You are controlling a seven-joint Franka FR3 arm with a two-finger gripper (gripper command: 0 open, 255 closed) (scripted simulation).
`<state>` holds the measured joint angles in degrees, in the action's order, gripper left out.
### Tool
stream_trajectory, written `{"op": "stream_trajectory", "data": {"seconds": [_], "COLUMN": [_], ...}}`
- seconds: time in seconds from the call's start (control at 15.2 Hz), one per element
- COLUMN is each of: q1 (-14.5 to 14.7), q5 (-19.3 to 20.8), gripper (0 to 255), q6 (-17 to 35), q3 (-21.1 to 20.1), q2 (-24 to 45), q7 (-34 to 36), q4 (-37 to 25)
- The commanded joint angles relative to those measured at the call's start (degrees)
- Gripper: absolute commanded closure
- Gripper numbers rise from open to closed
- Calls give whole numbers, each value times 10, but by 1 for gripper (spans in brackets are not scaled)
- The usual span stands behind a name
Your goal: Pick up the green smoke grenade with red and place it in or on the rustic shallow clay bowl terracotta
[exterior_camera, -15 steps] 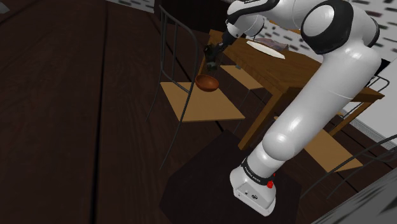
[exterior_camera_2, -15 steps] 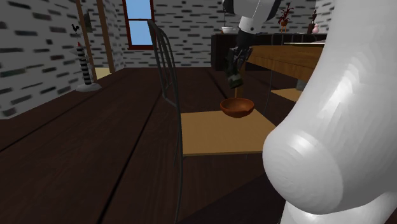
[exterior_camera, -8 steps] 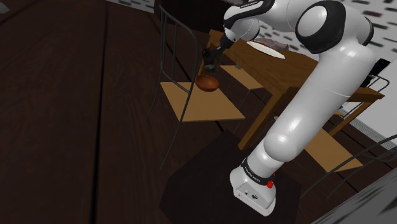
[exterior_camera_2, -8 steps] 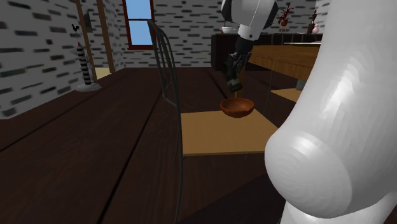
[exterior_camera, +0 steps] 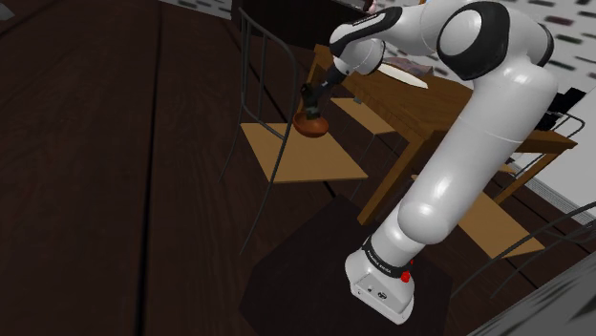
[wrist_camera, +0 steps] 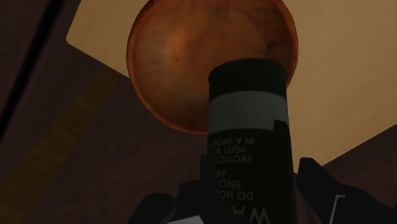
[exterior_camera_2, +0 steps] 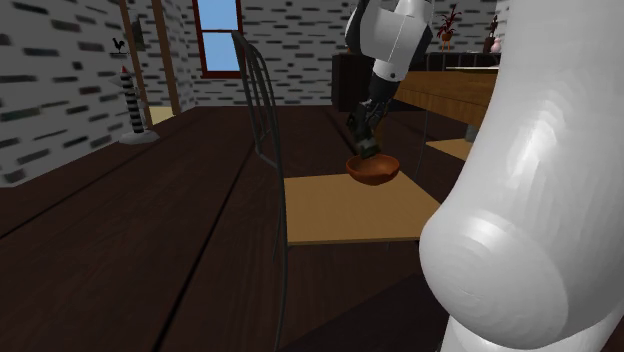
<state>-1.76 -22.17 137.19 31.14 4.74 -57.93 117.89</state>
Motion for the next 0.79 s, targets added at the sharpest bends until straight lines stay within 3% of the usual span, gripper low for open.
{"op": "stream_trajectory", "data": {"seconds": [0.0,0.26,0.33,0.53,0.66,0.73], "q1": [-25,-10,-12,-11,-6,0], "q5": [-5,-8,-3,11,-9,8], "gripper": [255,255,0,0,0,0], "q6": [-5,-6,-13,-10,-6,-18], "q3": [23,38,40,43,42,50], "q2": [14,15,10,-10,15,-1], "q7": [3,1,3,7,1,12], "q4": [4,4,1,18,4,3]}}
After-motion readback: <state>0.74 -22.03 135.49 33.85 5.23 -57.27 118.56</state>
